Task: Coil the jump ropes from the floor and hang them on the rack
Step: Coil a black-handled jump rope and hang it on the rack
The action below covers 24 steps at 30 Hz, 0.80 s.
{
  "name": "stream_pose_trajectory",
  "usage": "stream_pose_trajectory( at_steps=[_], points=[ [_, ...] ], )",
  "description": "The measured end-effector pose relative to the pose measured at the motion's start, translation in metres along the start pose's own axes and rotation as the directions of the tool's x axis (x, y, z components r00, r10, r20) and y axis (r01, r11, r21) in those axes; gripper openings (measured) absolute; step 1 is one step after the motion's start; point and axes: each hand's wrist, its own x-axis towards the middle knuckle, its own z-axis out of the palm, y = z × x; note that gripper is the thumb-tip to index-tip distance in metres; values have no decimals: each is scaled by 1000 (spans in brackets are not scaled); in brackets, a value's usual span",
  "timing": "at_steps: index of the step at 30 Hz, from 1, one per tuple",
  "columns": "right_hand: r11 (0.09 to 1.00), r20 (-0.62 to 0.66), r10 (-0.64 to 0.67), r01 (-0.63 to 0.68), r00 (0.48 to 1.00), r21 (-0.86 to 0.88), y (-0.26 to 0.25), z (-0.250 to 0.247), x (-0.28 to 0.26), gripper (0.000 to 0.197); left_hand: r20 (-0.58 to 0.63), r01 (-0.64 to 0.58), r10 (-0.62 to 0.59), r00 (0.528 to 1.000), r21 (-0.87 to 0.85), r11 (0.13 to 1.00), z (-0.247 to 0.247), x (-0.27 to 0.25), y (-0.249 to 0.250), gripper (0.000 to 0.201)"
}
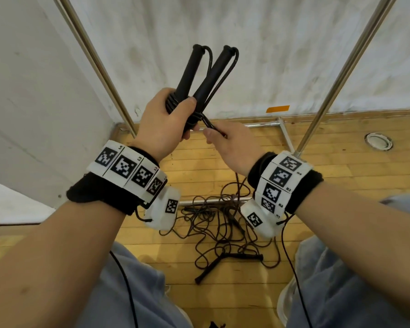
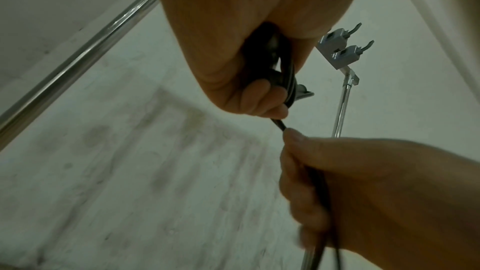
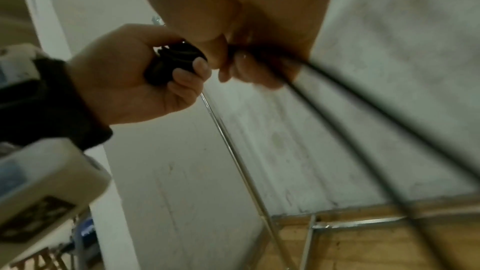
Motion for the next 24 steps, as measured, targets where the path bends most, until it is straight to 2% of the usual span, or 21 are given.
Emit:
stream_pose_trajectory(
  at_steps=[3, 5, 7, 9, 11, 14, 18, 24],
  points=[
    [993, 126, 109, -102, 986, -64, 2, -14, 4, 32, 47, -26, 22, 999, 79, 997, 1, -2, -2, 9],
    [988, 206, 152, -156, 967, 2, 4, -15, 4, 26, 42, -37, 31, 999, 157, 987, 2, -2, -6, 12],
    [978, 198, 178, -195, 964, 72, 3, -14, 1, 22, -12, -67, 74, 997, 291, 954, -3, 2, -10, 13],
    [985, 148, 166, -170, 975, 16, 3, -13, 0, 24, -69, -53, 85, 994, 377, 925, -12, 8, -15, 17],
    [990, 147, 95, -77, 985, -122, 3, -13, -2, 30, -53, -33, 67, 996, 487, 873, -18, 11, -21, 22],
    [975, 200, 9, 36, 980, -220, -1, -13, -6, 33, 47, -70, 52, 998, 713, 697, -14, 6, -30, 24],
    [967, 229, -25, 82, 973, -240, -8, -12, -6, 37, 134, -103, 0, 991, 758, 645, -2, 2, -38, 23],
    [977, 237, 1, 49, 971, -206, -9, -20, -4, 37, 240, -156, -73, 968, 804, 574, 4, 0, -42, 23]
  ],
)
